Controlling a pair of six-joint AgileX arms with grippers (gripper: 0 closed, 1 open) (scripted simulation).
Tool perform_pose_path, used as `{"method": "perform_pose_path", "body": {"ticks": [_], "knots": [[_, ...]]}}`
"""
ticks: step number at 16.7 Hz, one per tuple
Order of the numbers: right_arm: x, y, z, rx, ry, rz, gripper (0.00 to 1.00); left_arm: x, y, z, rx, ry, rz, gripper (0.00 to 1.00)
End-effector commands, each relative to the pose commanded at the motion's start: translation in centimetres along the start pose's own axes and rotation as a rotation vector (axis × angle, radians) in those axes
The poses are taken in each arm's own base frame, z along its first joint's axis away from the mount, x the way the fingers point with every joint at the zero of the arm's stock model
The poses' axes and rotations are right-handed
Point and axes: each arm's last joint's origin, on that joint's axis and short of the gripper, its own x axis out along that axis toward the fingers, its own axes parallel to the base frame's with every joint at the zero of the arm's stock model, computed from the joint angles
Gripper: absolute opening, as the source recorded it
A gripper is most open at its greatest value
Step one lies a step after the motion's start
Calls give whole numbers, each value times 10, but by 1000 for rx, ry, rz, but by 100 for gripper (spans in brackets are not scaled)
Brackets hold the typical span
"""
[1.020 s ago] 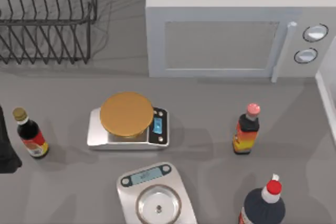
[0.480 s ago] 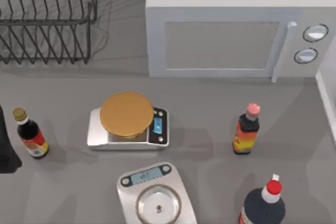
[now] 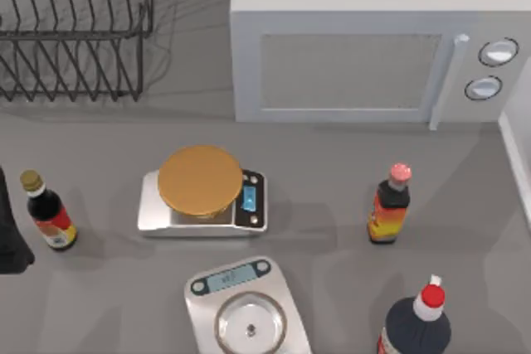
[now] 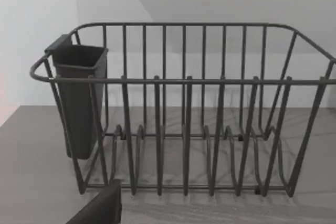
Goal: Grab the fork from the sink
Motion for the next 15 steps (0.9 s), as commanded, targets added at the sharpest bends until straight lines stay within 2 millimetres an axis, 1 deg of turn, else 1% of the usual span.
{"method": "perform_pose_path", "body": {"ticks": [2, 4, 6, 10, 12, 13, 15], "knots": [[-5, -1, 2, 0, -3, -1, 0, 0, 0, 0, 0, 0, 0, 100], [-22, -2, 7, 0, -8, -2, 0, 0, 0, 0, 0, 0, 0, 100], [-50, -3, 10, 0, -1, 0, 0, 0, 0, 0, 0, 0, 0, 100], [-114, -2, 9, 1, 22, 6, 0, 0, 0, 0, 0, 0, 0, 100], [-140, -1, 8, 0, 9, 2, 0, 0, 0, 0, 0, 0, 0, 100], [-147, 0, 7, 0, 2, 1, 0, 0, 0, 0, 0, 0, 0, 100], [-150, 0, 7, 0, 0, 0, 0, 0, 0, 0, 0, 0, 0, 100]]}}
